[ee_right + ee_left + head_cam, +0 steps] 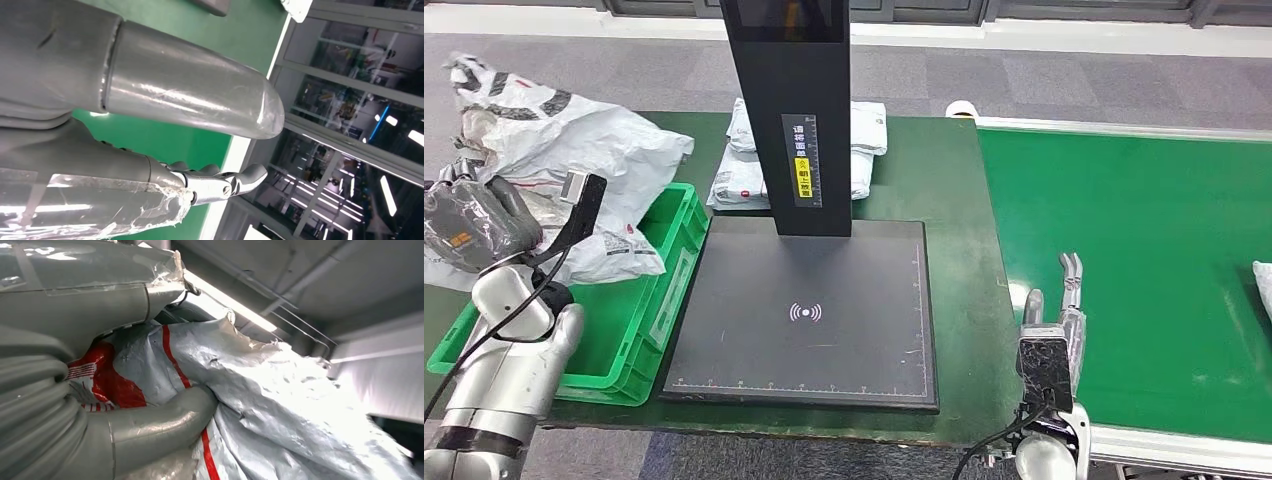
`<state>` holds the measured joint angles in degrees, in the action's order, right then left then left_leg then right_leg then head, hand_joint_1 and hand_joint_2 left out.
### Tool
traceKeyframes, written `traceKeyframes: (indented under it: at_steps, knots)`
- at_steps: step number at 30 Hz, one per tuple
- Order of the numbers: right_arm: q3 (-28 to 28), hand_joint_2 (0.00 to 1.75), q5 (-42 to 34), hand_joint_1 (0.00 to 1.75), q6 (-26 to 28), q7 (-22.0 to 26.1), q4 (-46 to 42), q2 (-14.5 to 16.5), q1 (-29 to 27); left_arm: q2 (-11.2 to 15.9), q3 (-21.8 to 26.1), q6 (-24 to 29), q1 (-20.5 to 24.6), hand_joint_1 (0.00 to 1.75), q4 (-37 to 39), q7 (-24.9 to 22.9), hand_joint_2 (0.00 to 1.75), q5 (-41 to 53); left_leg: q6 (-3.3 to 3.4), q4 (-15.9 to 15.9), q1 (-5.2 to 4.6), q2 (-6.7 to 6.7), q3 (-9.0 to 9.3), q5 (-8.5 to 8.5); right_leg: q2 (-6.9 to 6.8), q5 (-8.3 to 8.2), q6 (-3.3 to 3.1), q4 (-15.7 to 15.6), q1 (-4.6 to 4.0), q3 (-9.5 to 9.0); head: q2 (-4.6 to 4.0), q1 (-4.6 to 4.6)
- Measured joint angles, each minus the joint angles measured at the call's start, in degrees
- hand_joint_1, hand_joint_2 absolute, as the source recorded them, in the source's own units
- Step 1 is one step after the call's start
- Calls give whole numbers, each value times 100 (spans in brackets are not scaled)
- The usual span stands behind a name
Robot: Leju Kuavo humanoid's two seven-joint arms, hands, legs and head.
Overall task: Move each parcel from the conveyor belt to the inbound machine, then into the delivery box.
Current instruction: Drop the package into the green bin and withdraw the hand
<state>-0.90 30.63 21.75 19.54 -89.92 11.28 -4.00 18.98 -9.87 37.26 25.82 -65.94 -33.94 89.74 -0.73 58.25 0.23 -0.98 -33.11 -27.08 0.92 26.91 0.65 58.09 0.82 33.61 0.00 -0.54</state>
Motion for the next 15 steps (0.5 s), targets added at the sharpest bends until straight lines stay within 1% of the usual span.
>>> traceKeyframes:
  at_steps: [1,2,3,5,6,8,10,12,13,15]
  knots:
    - [-7,0,3,0,-8,-5,-3,0,-17,64,22,-146,-39,175,22,71,175,0,0,0,-1,1,-1,0,1,0,0,0,1,0,0,0]
    - [-20,0,9,0,-21,-9,-4,0,-29,105,60,-336,-63,164,58,170,175,0,-1,0,-2,1,-1,-1,2,0,0,-1,2,0,0,1]
    - [-39,0,20,0,-46,-10,-4,0,-37,124,107,-586,-76,121,118,293,175,0,-1,1,-3,2,-1,-1,3,-1,1,-1,3,0,0,0]
    - [-79,0,62,0,-115,-6,-5,0,-39,98,238,-1247,-80,34,335,638,175,0,-1,2,-5,1,0,-1,2,-1,1,-3,5,0,0,0]
    - [-91,0,86,0,-151,-2,-6,0,-38,62,317,-1586,-79,0,483,869,175,-12,-1,3,-6,2,0,-1,3,-2,2,-3,6,0,0,0]
    - [-106,0,118,0,-193,9,-7,0,-37,-52,498,-2094,-67,0,788,1457,175,-118,-1,5,-6,2,0,-1,3,-3,2,-4,5,2,0,1]
    - [-142,0,126,0,-221,21,-21,2,-40,-198,680,-2368,-34,0,1087,2186,175,-352,-1,6,-6,0,0,-1,1,-4,3,-4,5,1,0,1]
    - [-213,0,129,0,-290,30,-61,8,-45,-347,821,-2523,27,0,1388,2881,175,-620,-1,7,-6,-3,0,-1,-2,-4,4,-4,5,-1,0,0]
    - [-246,0,132,0,-329,32,-85,13,-46,-415,870,-2562,59,0,1515,3110,175,-723,-1,7,-6,-3,0,-1,-2,-4,4,-3,5,-1,0,-1]
    - [-291,0,147,0,-383,32,-126,24,-49,-527,940,-2580,113,0,1706,3288,175,-839,-1,7,-6,0,0,-1,1,-5,4,-3,5,0,0,-1]
